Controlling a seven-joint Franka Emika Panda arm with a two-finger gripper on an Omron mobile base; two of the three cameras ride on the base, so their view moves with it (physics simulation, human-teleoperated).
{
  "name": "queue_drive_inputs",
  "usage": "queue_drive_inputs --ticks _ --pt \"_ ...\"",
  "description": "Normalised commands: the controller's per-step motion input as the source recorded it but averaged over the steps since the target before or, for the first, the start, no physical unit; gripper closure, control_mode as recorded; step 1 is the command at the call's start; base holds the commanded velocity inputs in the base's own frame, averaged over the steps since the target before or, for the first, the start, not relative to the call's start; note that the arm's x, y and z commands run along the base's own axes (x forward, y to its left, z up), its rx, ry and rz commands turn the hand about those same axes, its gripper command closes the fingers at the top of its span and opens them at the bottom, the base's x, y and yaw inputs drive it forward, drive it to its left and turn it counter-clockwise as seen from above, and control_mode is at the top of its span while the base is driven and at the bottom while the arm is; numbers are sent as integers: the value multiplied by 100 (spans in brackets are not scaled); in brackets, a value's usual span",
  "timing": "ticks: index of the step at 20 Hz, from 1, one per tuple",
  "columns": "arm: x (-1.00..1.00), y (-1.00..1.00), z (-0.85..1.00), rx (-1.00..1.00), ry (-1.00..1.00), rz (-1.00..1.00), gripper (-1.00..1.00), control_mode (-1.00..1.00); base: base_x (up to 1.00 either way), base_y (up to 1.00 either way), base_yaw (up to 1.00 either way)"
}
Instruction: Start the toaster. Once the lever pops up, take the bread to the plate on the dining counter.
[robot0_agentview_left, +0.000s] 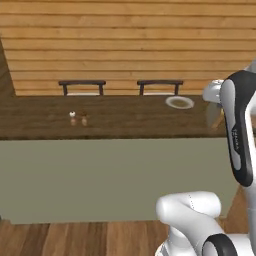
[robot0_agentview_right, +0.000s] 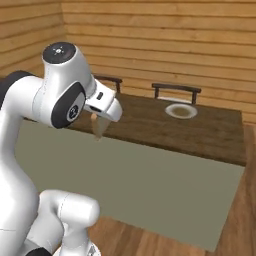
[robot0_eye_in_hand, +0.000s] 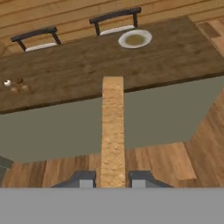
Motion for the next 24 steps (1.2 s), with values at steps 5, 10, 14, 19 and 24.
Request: queue_drive_inputs --ticks 5,10,14,19,24 --pt "0 0 0 0 0 0 100 100 100 -52 6" --pt "0 0 0 0 0 0 100 100 82 -29 6" --pt "0 0 0 0 0 0 100 100 46 -41 8" --pt "0 0 0 0 0 0 100 100 22 -36 10" --pt "0 0 0 0 0 0 100 100 0 -22 0"
